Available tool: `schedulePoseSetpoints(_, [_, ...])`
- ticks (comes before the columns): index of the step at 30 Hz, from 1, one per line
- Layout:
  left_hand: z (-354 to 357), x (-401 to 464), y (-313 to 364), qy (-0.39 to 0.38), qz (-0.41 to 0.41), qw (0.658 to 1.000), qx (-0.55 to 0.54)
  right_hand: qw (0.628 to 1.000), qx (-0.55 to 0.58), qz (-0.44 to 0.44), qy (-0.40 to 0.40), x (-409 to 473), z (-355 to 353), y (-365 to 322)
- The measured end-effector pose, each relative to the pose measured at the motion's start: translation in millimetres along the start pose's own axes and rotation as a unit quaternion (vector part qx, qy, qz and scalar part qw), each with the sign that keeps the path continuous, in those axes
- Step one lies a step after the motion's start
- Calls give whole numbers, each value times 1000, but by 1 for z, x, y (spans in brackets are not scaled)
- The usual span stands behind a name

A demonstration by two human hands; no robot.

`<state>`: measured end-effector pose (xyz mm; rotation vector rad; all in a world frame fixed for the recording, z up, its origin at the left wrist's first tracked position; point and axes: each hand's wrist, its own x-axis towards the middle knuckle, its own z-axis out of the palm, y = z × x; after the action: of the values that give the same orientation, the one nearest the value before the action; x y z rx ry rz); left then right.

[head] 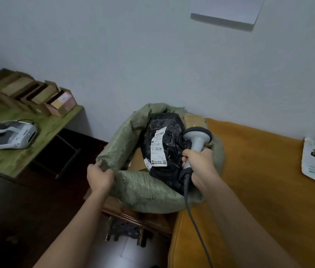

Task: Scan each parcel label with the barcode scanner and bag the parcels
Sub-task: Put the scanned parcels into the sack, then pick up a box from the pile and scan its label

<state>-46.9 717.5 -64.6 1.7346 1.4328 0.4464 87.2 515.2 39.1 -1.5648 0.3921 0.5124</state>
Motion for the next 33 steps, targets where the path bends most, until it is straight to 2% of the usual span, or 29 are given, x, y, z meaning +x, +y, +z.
schedulePoseSetpoints(3, [-5, -15, 8, 20, 107, 994, 11, 999, 17, -17, -32, 3, 12, -3])
schedulePoseSetpoints(6, [-11, -26, 11, 9, 169, 985, 13, 999, 15, -26, -30, 9, 23, 1])
schedulePoseSetpoints(9, [-14, -34, 10, -9, 192, 981, 4, 998, -22, -30, 47, 18, 29, 13])
schedulePoseSetpoints(11, [-14, -35, 8, -49, 202, 978, 9, 995, -31, -41, 90, 21, 26, 18])
schedulePoseSetpoints(13, [-13, -35, 6, -101, 196, 974, 46, 994, -31, -48, 91, 21, 20, 21])
schedulePoseSetpoints(15, [-9, -37, 6, -89, 179, 970, 136, 995, -14, -46, 86, 17, 12, 21])
schedulePoseSetpoints(16, [-8, -40, 8, -43, 203, 958, 198, 995, -2, -44, 86, 16, 6, 20])
schedulePoseSetpoints(18, [-4, -47, 13, 26, 335, 908, 252, 995, 13, -40, 88, 12, -7, 13])
schedulePoseSetpoints(20, [4, -52, 20, -26, 496, 827, 264, 996, 12, -44, 78, 8, -21, 6])
schedulePoseSetpoints(21, [11, -56, 25, -92, 526, 793, 291, 996, 14, -50, 72, 5, -30, 1])
schedulePoseSetpoints(22, [20, -61, 29, -148, 518, 776, 329, 996, 19, -55, 66, 2, -40, -3])
schedulePoseSetpoints(23, [29, -66, 34, -178, 480, 779, 361, 996, 24, -61, 61, 0, -50, -7])
schedulePoseSetpoints(24, [39, -70, 38, -181, 428, 803, 374, 996, 26, -66, 59, -3, -62, -11])
schedulePoseSetpoints(26, [54, -83, 48, -130, 384, 851, 334, 995, 22, -77, 55, -8, -88, -19])
schedulePoseSetpoints(29, [75, -108, 74, -13, 457, 865, 209, 992, 32, -92, 77, -12, -138, -22])
schedulePoseSetpoints(33, [112, -157, 114, -20, 514, 843, 157, 985, 57, -91, 136, -15, -206, -17])
